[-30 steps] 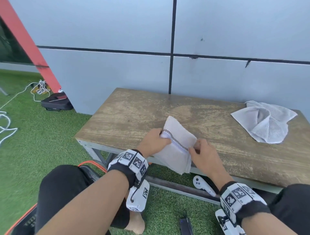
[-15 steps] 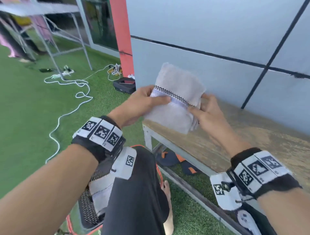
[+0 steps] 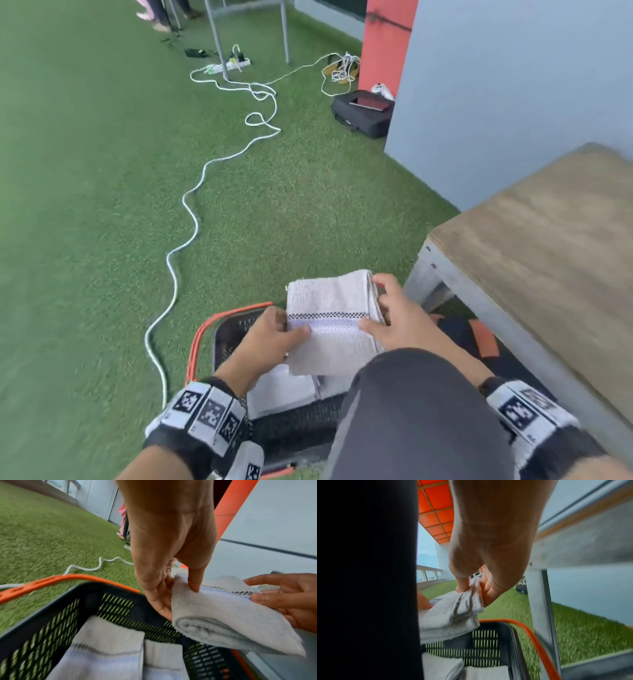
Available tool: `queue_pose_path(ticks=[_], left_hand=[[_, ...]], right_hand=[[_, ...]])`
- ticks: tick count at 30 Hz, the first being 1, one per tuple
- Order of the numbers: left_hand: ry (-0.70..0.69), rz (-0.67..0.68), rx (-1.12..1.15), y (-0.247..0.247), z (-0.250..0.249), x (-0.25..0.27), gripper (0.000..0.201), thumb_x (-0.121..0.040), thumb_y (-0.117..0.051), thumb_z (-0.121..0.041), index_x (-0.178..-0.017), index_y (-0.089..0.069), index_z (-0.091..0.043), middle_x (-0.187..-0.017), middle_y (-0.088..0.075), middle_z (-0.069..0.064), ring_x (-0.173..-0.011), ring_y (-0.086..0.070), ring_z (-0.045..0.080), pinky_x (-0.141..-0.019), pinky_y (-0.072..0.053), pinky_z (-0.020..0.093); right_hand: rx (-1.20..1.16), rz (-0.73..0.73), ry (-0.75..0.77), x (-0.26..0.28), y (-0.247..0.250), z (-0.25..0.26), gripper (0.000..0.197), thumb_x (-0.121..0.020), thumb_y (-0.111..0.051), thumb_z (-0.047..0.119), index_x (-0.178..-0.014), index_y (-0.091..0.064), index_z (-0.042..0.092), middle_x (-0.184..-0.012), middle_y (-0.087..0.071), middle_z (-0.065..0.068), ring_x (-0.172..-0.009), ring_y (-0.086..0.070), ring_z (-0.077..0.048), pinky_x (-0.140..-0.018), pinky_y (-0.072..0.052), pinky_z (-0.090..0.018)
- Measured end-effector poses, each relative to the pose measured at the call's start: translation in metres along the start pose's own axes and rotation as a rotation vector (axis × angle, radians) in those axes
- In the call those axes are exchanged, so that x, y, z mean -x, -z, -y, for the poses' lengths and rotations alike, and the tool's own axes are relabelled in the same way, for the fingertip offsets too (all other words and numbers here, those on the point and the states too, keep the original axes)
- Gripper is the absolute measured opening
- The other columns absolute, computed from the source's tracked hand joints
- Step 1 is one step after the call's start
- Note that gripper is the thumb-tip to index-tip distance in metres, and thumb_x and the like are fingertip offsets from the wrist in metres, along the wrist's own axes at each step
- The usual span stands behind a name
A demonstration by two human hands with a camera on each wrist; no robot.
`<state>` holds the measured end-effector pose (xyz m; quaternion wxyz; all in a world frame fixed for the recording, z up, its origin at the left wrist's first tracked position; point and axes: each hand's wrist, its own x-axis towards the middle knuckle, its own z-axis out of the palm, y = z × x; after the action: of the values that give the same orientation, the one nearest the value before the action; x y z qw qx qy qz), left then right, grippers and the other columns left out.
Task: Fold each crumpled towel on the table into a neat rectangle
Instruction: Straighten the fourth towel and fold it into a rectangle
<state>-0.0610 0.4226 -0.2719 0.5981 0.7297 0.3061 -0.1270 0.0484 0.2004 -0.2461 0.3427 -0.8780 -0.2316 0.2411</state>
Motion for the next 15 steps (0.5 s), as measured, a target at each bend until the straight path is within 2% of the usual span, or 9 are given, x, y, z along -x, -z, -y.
queue_pose_path(ticks=[1, 2, 3, 5, 7, 8, 10, 12, 15], left_hand=[[0.039, -0.011, -0.022, -0.005, 0.013, -0.007, 0.049, -0.082, -0.078, -0.037, -0.114, -0.048, -0.016, -0.107, -0.067, 0.012, -0.098, -0.07, 0.027, -0.078, -0.062, 0.047], [0.074, -0.021, -0.046, -0.01, 0.025, -0.013, 0.049, -0.086, -0.076, -0.033, -0.117, -0.043, -0.017, -0.1, -0.065, 0.008, -0.092, -0.069, 0.022, -0.07, -0.062, 0.038], [0.103, -0.027, -0.062, -0.016, 0.035, -0.019, 0.048, -0.089, -0.074, -0.028, -0.119, -0.039, -0.017, -0.092, -0.061, 0.004, -0.083, -0.065, 0.018, -0.061, -0.058, 0.028], [0.128, -0.028, -0.101, -0.029, 0.049, -0.029, 0.042, -0.093, -0.07, -0.019, -0.118, -0.036, -0.018, -0.081, -0.053, 0.001, -0.069, -0.055, 0.013, -0.051, -0.049, 0.021], [0.15, 0.001, -0.158, -0.042, 0.062, -0.04, 0.031, -0.093, -0.067, -0.016, -0.112, -0.043, -0.017, -0.079, -0.052, 0.002, -0.066, -0.049, 0.015, -0.054, -0.045, 0.026], [0.165, 0.024, -0.186, -0.048, 0.065, -0.046, 0.023, -0.093, -0.067, -0.016, -0.108, -0.049, -0.016, -0.078, -0.052, 0.002, -0.065, -0.048, 0.017, -0.057, -0.044, 0.029], [0.201, 0.07, -0.232, -0.055, 0.072, -0.056, 0.01, -0.093, -0.067, -0.022, -0.1, -0.061, -0.016, -0.074, -0.05, -0.001, -0.063, -0.047, 0.016, -0.061, -0.046, 0.033], [0.223, 0.092, -0.248, -0.061, 0.077, -0.063, 0.011, -0.094, -0.067, -0.026, -0.1, -0.068, -0.018, -0.074, -0.051, -0.004, -0.063, -0.051, 0.015, -0.064, -0.05, 0.032], [0.216, 0.104, -0.293, -0.067, 0.083, -0.068, 0.023, -0.094, -0.066, -0.028, -0.115, -0.069, -0.017, -0.081, -0.056, -0.005, -0.07, -0.055, 0.012, -0.069, -0.048, 0.029]], right_hand=[[0.021, 0.03, -0.026, -0.007, -0.011, -0.009, 0.069, -0.09, -0.072, 0.029, -0.141, -0.027, 0.025, -0.081, -0.058, -0.003, -0.068, -0.057, -0.009, -0.063, -0.041, -0.027], [0.044, 0.058, -0.059, -0.013, -0.02, -0.017, 0.072, -0.09, -0.071, 0.03, -0.143, -0.024, 0.027, -0.089, -0.061, -0.008, -0.079, -0.062, -0.019, -0.071, -0.045, -0.034], [0.07, 0.092, -0.081, -0.017, -0.027, -0.024, 0.075, -0.09, -0.07, 0.03, -0.146, -0.02, 0.029, -0.092, -0.061, -0.009, -0.087, -0.062, -0.025, -0.076, -0.045, -0.037], [0.118, 0.164, -0.093, -0.022, -0.04, -0.038, 0.079, -0.093, -0.064, 0.028, -0.15, -0.01, 0.033, -0.082, -0.052, -0.001, -0.083, -0.056, -0.023, -0.073, -0.041, -0.036], [0.162, 0.222, -0.067, -0.024, -0.049, -0.047, 0.076, -0.096, -0.059, 0.024, -0.152, -0.008, 0.034, -0.078, -0.043, 0.005, -0.076, -0.048, -0.017, -0.071, -0.037, -0.035], [0.183, 0.236, -0.051, -0.026, -0.052, -0.052, 0.07, -0.097, -0.057, 0.022, -0.15, -0.013, 0.033, -0.083, -0.045, 0.004, -0.079, -0.048, -0.017, -0.073, -0.038, -0.036], [0.207, 0.252, -0.042, -0.028, -0.057, -0.06, 0.051, -0.099, -0.053, 0.017, -0.141, -0.026, 0.029, -0.103, -0.052, -0.001, -0.092, -0.054, -0.021, -0.081, -0.044, -0.04], [0.223, 0.261, -0.06, -0.031, -0.063, -0.064, 0.041, -0.099, -0.049, 0.011, -0.136, -0.037, 0.025, -0.119, -0.051, -0.005, -0.101, -0.057, -0.023, -0.088, -0.047, -0.042], [0.288, 0.316, -0.107, -0.036, -0.071, -0.066, 0.037, -0.094, -0.051, 0.01, -0.131, -0.047, 0.014, -0.127, -0.052, -0.01, -0.111, -0.058, -0.03, -0.095, -0.049, -0.047]])
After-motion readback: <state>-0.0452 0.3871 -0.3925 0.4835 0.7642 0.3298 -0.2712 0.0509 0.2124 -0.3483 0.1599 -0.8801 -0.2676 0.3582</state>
